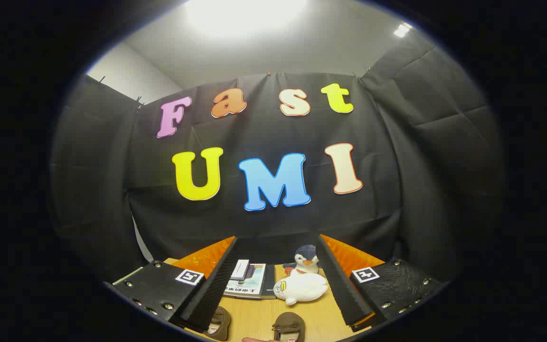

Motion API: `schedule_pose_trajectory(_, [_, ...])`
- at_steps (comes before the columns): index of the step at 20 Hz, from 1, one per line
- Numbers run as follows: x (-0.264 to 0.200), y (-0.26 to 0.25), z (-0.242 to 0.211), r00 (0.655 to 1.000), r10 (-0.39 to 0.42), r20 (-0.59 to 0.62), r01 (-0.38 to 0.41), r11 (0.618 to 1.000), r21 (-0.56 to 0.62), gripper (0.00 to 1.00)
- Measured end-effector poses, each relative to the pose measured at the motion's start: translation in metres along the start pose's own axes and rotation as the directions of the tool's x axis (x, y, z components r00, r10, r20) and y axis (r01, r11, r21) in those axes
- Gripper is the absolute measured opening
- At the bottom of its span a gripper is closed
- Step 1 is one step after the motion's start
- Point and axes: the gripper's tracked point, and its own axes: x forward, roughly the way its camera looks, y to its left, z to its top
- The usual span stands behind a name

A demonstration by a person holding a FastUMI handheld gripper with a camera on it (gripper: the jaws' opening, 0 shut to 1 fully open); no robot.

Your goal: Open the storage box then place both shoes into the box .Put the left shoe in first, then the right shoe, with the right side of both shoes facing outward in a uniform manner.

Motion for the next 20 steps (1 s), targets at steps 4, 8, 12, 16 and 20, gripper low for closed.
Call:
schedule_pose_trajectory(4, [0.007,-0.005,-0.002,1.000,-0.028,-0.011,0.027,0.999,-0.034,0.98])
schedule_pose_trajectory(8, [0.006,-0.004,-0.006,0.999,-0.025,-0.027,0.024,0.999,-0.031,0.98])
schedule_pose_trajectory(12, [0.003,-0.004,-0.002,0.999,-0.034,-0.015,0.034,0.998,-0.052,0.98])
schedule_pose_trajectory(16, [0.002,-0.001,-0.010,0.999,-0.026,-0.025,0.025,0.999,-0.047,0.98])
schedule_pose_trajectory(20, [0.005,0.002,-0.016,0.999,-0.026,-0.035,0.025,0.999,-0.041,0.98])
